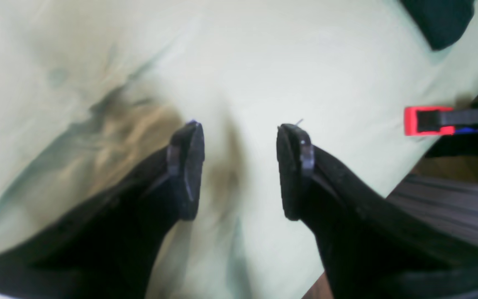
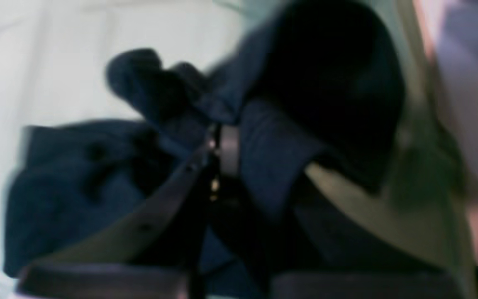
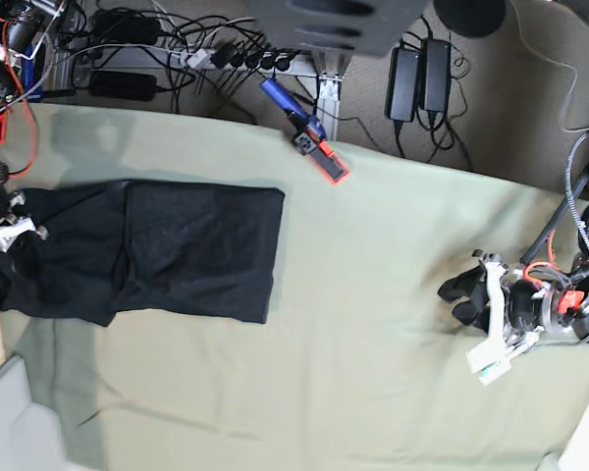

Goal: Fold the T-shirt properly
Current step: 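Grasp the folded shirt bundle with the right gripper and lift it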

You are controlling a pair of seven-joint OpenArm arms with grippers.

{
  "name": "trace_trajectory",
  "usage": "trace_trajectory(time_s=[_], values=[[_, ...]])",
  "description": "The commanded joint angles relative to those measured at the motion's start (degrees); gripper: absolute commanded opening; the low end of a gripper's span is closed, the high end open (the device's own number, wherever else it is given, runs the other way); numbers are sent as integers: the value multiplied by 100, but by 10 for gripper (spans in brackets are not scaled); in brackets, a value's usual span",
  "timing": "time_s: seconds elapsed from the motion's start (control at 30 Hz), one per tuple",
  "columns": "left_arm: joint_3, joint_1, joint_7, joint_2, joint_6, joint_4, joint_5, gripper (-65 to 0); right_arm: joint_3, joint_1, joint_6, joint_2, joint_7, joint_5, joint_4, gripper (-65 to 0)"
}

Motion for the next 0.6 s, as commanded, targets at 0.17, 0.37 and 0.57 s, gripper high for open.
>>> trace_trajectory(time_s=[0.17,0.37,0.57], values=[[-146,-122,-118,-210,-17,68,-63,-332,-323,68,402,-420,74,-85,754,-650],[-146,-122,-118,-254,-17,68,-68,-332,-1156,68,400,-911,98,-400,839,-650],[-146,-122,-118,-256,-17,68,-66,-332,-1687,68,400,-1460,101,-610,844,-650]])
